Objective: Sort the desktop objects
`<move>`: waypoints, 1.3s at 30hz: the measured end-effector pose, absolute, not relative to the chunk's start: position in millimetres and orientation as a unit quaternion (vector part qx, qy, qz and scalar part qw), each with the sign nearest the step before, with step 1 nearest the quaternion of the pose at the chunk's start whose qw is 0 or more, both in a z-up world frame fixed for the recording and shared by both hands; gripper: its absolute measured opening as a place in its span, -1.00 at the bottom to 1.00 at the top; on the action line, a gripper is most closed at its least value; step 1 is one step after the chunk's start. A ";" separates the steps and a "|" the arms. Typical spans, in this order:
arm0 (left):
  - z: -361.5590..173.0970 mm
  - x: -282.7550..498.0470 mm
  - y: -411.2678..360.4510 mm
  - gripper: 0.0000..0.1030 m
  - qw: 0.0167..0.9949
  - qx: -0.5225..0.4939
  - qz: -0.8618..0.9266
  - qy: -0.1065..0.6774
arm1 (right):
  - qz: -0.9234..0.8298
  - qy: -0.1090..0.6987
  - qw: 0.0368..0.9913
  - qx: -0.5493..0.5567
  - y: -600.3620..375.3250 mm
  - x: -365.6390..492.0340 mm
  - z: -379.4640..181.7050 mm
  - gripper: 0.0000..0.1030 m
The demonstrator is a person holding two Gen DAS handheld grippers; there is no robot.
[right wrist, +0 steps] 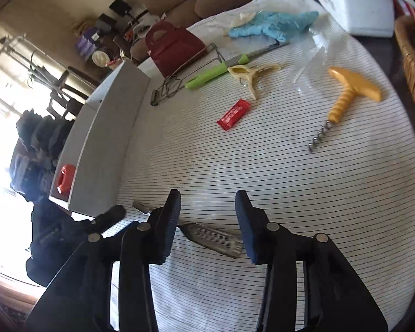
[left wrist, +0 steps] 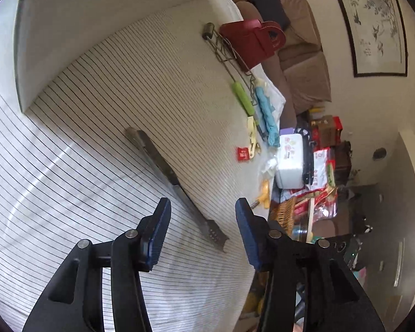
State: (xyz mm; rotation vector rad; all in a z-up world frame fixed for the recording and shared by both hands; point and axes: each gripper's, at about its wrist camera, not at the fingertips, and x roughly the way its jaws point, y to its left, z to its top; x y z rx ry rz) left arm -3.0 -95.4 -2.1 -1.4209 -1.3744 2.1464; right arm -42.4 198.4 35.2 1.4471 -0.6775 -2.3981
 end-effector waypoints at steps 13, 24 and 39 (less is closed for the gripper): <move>-5.1 -7.3 -110.7 0.25 0.115 -0.525 0.740 -0.405 | -0.799 -0.212 0.148 0.543 195.6 -25.0 12.9 0.28; -2.7 -0.6 -103.5 0.26 0.127 -0.529 0.730 -0.413 | -0.831 0.006 0.209 0.515 149.3 -20.4 23.7 0.35; -16.0 7.6 -89.6 0.40 0.141 -0.537 0.693 -0.460 | -0.803 0.104 0.274 0.519 94.5 11.3 8.4 -0.56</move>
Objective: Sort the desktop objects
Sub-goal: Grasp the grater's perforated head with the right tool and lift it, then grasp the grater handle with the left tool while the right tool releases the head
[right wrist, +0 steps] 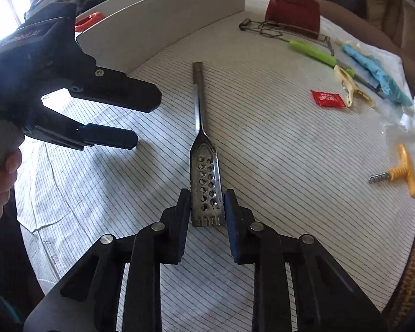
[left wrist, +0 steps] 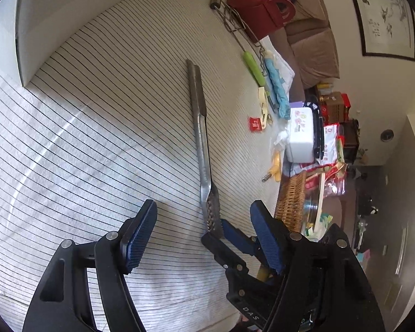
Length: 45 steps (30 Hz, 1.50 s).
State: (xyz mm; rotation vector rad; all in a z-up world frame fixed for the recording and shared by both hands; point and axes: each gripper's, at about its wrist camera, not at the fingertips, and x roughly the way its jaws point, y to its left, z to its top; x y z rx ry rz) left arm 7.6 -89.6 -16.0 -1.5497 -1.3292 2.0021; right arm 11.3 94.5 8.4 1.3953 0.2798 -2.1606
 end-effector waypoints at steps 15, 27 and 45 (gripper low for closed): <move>-27.8 9.9 -94.4 -0.77 0.154 -0.498 0.675 -0.522 | -0.778 -0.037 0.362 0.512 118.0 45.8 39.4 -0.56; 6.7 0.7 -104.9 -0.79 0.179 -0.408 0.651 -0.614 | -0.781 -0.224 0.341 0.473 173.7 25.3 53.3 0.27; 40.9 16.1 -120.7 -0.81 0.248 -0.387 0.650 -0.605 | -0.621 -0.550 0.386 0.405 189.5 -2.4 2.0 -0.26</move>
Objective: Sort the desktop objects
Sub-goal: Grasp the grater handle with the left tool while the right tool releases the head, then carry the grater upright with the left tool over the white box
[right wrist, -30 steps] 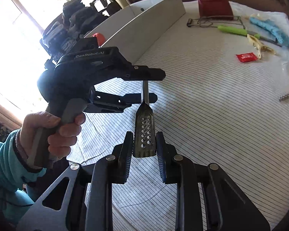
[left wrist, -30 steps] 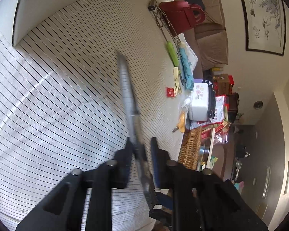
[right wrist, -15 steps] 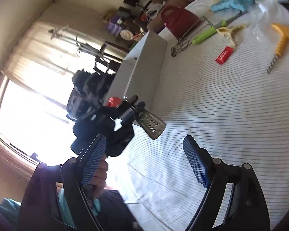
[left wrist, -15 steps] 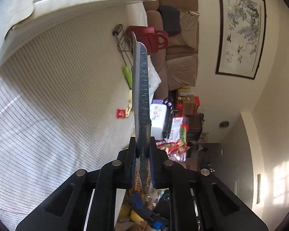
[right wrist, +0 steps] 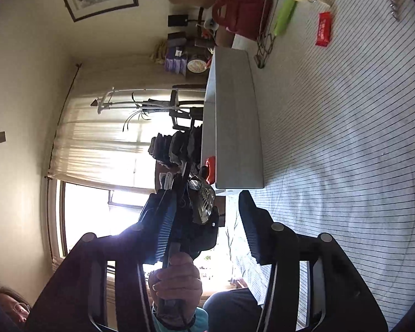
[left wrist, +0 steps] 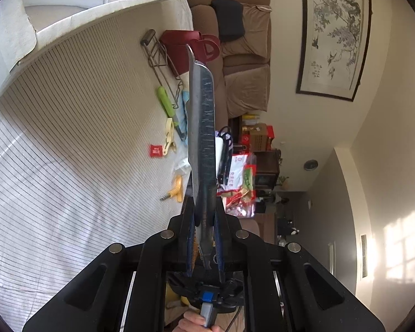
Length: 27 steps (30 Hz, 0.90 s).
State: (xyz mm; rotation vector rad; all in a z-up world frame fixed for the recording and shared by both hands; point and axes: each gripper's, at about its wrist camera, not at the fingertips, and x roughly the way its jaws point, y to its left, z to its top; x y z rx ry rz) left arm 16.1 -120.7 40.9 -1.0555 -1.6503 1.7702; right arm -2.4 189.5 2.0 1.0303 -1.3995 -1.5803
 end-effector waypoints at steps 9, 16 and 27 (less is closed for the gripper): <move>47.3 11.6 -120.4 -0.81 0.274 -0.414 0.653 -0.572 | -0.607 -0.540 0.408 0.417 179.7 -5.7 0.3 -0.77; 51.6 8.5 -127.0 -0.80 0.268 -0.421 0.660 -0.562 | -0.611 -0.526 0.410 0.426 170.1 -9.1 4.9 -0.89; 114.9 -3.8 -193.9 -0.75 0.256 -0.378 0.694 -0.556 | -0.610 -0.513 0.442 0.412 112.0 -41.6 62.0 -0.91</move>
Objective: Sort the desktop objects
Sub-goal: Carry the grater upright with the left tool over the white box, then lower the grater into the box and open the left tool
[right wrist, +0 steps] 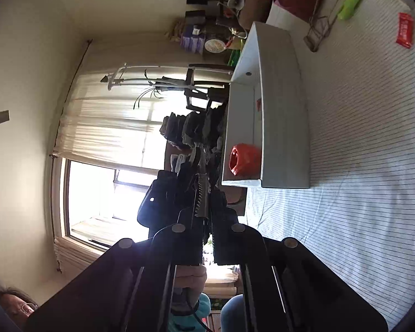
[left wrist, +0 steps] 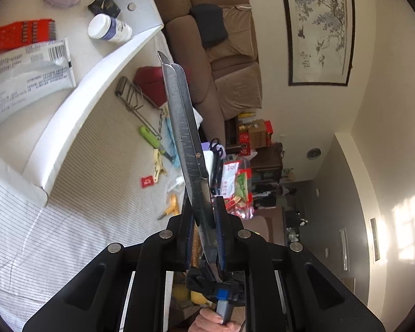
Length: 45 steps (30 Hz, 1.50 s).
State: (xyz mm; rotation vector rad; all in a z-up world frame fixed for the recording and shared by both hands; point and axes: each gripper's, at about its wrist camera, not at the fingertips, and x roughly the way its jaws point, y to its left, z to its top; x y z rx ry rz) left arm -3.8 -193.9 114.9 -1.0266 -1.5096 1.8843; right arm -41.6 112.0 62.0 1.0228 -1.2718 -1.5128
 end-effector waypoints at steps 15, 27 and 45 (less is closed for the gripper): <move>138.8 -86.2 -342.2 -0.78 0.200 -0.347 0.714 -0.574 | -0.594 -0.511 0.455 0.422 -37.3 -161.0 86.1 -0.90; 65.3 -173.6 -418.1 -0.81 0.169 -0.316 0.666 -0.654 | -0.594 -0.508 0.416 0.466 -115.5 -262.7 48.9 -0.80; 31.6 -244.6 -393.1 -0.81 0.067 -0.424 0.737 -0.522 | -0.744 -0.180 0.307 0.566 -144.6 -305.1 81.3 -0.38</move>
